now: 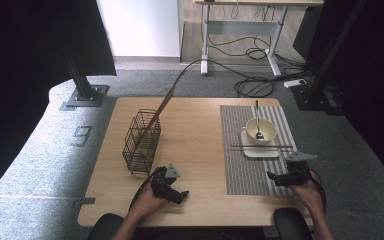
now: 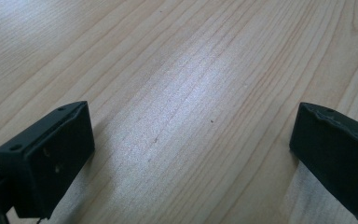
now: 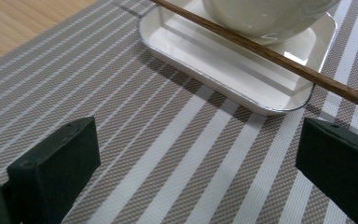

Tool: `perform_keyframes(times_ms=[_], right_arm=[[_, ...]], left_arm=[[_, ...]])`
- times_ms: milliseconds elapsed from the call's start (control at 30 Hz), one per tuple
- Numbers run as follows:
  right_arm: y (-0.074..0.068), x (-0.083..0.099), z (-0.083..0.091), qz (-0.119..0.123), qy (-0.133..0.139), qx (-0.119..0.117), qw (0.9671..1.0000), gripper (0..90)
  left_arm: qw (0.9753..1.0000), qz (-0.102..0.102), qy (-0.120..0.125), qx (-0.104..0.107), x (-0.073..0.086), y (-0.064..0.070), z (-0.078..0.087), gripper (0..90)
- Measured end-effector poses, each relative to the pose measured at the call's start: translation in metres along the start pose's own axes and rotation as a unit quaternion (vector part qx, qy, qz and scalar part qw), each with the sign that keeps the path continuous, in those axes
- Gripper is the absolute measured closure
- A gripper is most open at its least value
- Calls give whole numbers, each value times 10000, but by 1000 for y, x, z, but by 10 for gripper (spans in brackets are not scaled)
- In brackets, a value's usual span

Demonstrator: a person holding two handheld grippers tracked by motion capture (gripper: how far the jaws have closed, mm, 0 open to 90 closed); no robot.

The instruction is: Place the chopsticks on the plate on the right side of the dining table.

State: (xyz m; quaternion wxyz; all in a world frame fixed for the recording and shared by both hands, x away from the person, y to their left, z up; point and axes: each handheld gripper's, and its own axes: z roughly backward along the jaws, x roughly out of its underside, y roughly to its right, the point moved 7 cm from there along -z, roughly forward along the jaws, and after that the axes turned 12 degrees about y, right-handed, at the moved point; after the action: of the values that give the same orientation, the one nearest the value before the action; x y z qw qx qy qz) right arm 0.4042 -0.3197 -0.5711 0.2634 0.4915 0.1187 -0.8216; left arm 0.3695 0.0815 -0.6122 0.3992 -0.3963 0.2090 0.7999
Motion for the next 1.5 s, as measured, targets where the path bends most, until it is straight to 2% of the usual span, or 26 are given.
perform_keyframes(times_ms=[167, 300, 533, 733, 800, 1067, 1300, 1333, 1367, 1400, 1500], right_arm=[[-10, -9, 11, 0, 90, -75, 9999, 0], [-17, -18, 20, 145, 82, -68, 9998, 0], [-37, -41, 35, 136, 210, -357, 9991, 0], [-47, -55, 38, 192, 218, -497, 9983, 0], [-54, -66, 40, 161, 258, -612, 9977, 0], [-65, -85, 38, 265, 186, -666, 9973, 0], [-77, -106, 34, 280, 239, -909, 9952, 0], [-84, -115, 30, 287, 282, -1013, 9940, 0], [-84, -115, 30, 287, 282, -1013, 9940, 0], [-92, -122, 25, 354, 290, -1096, 9929, 0], [-100, -127, 20, 417, 287, -1189, 9916, 0]], left_arm=[[10000, -2, -1, 4, 0, 0, 0, 0], [10000, -7, -2, 7, 0, 0, 0, 0], [10000, -7, -1, 13, 0, 0, 0, 0], [10000, -17, -3, 19, 0, 0, 0, 0], [10000, -20, -2, 20, 0, 0, 0, 0], [10000, -25, -6, 36, -1, 0, -1, 0], [10000, -29, -8, 32, -1, 0, -1, 0], [10000, -31, -9, 32, -1, 0, -1, 0], [10000, -32, -8, 33, -1, 0, -1, 0], [10000, -32, -10, 34, -1, 0, -1, 0], [10000, -25, -4, 32, -1, 0, -1, 0]])
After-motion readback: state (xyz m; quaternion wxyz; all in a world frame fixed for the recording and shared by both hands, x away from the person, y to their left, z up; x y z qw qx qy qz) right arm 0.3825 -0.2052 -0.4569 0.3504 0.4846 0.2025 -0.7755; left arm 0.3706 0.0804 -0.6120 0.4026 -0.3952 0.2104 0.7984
